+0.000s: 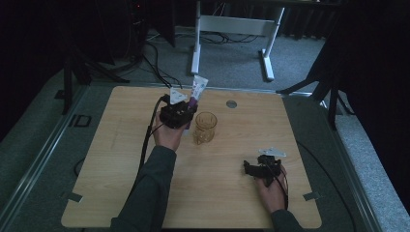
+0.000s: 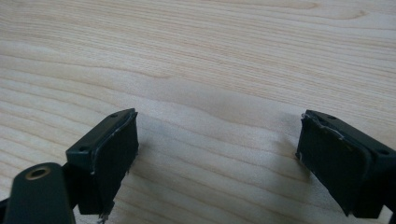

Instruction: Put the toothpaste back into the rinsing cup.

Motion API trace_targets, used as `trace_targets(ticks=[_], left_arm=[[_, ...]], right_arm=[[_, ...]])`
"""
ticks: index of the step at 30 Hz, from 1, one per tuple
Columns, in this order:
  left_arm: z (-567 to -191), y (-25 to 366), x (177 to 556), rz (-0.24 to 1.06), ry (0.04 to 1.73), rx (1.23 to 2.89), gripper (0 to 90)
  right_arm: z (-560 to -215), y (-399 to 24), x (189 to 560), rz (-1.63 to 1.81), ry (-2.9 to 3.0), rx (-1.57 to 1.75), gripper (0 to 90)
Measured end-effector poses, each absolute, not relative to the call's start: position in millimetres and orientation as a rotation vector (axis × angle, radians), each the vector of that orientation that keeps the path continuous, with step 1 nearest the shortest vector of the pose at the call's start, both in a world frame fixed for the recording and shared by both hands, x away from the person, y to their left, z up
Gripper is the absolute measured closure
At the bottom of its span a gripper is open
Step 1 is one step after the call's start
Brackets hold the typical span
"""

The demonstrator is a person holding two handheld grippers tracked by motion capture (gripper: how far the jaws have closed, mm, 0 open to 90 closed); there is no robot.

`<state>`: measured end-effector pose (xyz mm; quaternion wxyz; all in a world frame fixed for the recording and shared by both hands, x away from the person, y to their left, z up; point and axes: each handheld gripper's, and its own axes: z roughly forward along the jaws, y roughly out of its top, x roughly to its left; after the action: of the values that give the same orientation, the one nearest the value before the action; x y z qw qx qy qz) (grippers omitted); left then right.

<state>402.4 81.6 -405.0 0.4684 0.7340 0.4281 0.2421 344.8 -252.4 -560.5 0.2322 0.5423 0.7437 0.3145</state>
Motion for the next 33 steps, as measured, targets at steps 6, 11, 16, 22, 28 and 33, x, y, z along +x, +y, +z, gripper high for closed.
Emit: trace_targets(ticks=[6, 11, 16, 22, 28, 33], left_arm=[[-402.6, 79.5, 403.7, 0.594, 1.047, 1.785, 72.0], [-403.3, 79.2, 405.3, 0.589, 1.058, 1.774, 72.0], [-403.6, 77.9, 406.5, 0.592, 1.057, 1.767, 71.9], [-404.2, 75.8, 408.1, 0.592, 1.06, 1.749, 71.9], [-404.3, 72.2, 411.0, 0.602, 1.059, 1.761, 71.8], [-402.9, 68.5, 412.4, 0.6, 1.049, 1.752, 71.8]], right_arm=[[-560.4, -252.4, 344.8, 0.864, 2.044, 1.49, 12.4], [-560.4, -252.4, 344.8, 0.864, 2.044, 1.492, 12.4], [-560.4, -252.3, 344.7, 0.864, 2.044, 1.493, 12.4], [-560.4, -252.4, 344.8, 0.865, 2.045, 1.492, 12.4], [-560.4, -252.4, 344.8, 0.864, 2.044, 1.491, 12.4], [-560.5, -252.5, 344.9, 0.864, 2.045, 1.49, 12.3]])
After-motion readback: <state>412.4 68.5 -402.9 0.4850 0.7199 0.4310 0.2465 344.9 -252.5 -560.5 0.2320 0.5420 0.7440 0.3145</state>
